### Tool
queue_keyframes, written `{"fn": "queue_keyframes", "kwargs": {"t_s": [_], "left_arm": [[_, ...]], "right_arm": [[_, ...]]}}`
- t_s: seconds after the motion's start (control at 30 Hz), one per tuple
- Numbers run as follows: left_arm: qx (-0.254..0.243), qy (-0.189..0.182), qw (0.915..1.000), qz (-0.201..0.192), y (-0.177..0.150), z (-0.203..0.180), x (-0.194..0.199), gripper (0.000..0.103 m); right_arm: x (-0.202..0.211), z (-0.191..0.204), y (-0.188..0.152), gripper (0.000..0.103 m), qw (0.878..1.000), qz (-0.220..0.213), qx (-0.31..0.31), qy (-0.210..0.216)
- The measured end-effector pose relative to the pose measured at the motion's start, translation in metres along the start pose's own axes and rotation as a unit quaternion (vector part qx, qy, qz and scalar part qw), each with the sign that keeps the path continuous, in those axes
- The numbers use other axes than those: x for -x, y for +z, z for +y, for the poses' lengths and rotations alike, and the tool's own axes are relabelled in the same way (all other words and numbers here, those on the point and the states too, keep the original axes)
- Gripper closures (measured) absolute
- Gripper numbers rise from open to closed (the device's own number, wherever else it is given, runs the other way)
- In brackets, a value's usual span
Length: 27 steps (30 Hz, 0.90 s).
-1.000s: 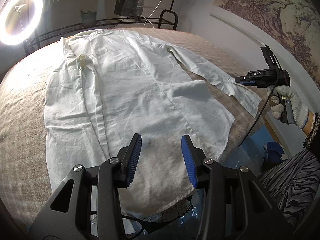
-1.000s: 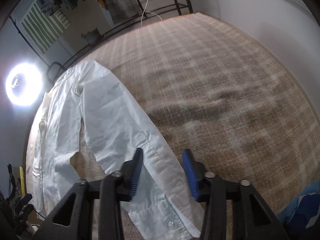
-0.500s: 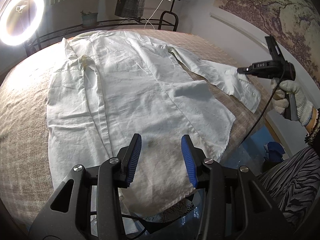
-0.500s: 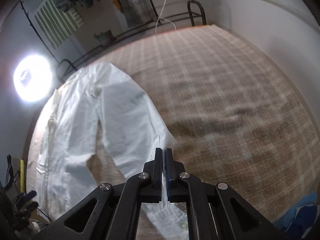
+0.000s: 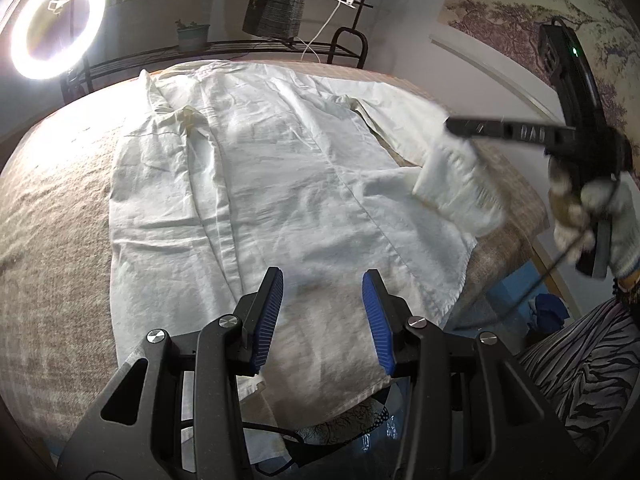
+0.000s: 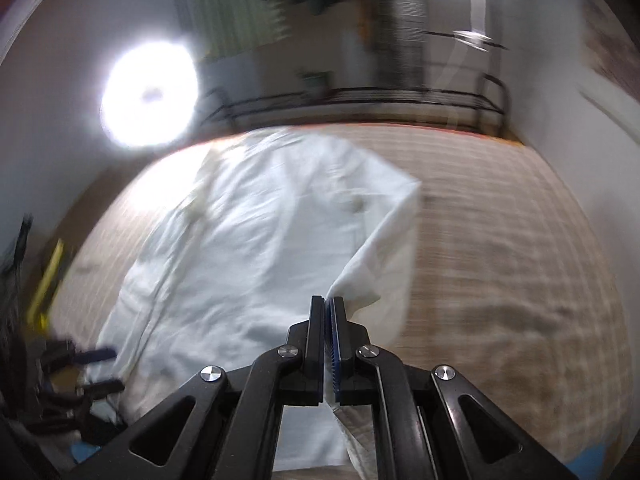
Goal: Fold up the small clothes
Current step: 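Grasp the shirt's side edge with the right gripper and lift it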
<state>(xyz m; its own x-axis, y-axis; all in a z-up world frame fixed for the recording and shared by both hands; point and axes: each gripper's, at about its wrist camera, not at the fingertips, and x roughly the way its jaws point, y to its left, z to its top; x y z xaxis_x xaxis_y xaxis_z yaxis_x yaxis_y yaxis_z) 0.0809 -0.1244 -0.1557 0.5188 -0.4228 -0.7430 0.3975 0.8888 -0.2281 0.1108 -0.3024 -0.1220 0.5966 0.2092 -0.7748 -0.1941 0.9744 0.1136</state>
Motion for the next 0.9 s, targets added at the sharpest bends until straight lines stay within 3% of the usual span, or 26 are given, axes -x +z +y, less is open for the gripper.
{"fn": "queue_keyframes", "kwargs": {"t_s": [0.23, 0.33, 0.37, 0.5, 0.63, 0.83, 0.87, 0.9], "left_arm": [[0.013, 0.005, 0.9999, -0.001, -0.003, 0.011, 0.003, 0.061], [0.016, 0.006, 0.9998, 0.001, -0.004, 0.014, 0.002, 0.061], [0.017, 0.006, 0.9998, 0.001, -0.004, 0.014, 0.002, 0.061], [0.022, 0.0, 0.9998, 0.004, -0.004, 0.012, 0.0, 0.061], [0.023, -0.014, 0.9996, 0.002, 0.0, 0.003, -0.003, 0.061], [0.012, -0.05, 0.9987, -0.001, 0.011, -0.035, -0.014, 0.061], [0.008, -0.054, 0.9985, 0.002, 0.013, -0.044, -0.018, 0.056], [0.005, -0.058, 0.9983, 0.005, 0.015, -0.052, -0.023, 0.044]], "right_arm": [[-0.039, 0.071, -0.02, 0.102, 0.99, 0.069, 0.104, 0.059], [-0.042, 0.076, -0.024, 0.092, 0.986, 0.089, 0.113, 0.085], [-0.041, 0.073, -0.024, 0.078, 0.986, 0.09, 0.108, 0.091], [-0.03, 0.051, -0.016, 0.074, 0.989, 0.068, 0.052, 0.124], [-0.028, 0.017, -0.009, 0.074, 0.992, 0.054, -0.014, 0.11], [-0.041, -0.033, -0.011, 0.074, 0.987, 0.067, -0.109, 0.101], [-0.045, -0.041, -0.011, 0.071, 0.983, 0.073, -0.131, 0.106], [-0.049, -0.048, -0.011, 0.069, 0.98, 0.076, -0.147, 0.113]]}}
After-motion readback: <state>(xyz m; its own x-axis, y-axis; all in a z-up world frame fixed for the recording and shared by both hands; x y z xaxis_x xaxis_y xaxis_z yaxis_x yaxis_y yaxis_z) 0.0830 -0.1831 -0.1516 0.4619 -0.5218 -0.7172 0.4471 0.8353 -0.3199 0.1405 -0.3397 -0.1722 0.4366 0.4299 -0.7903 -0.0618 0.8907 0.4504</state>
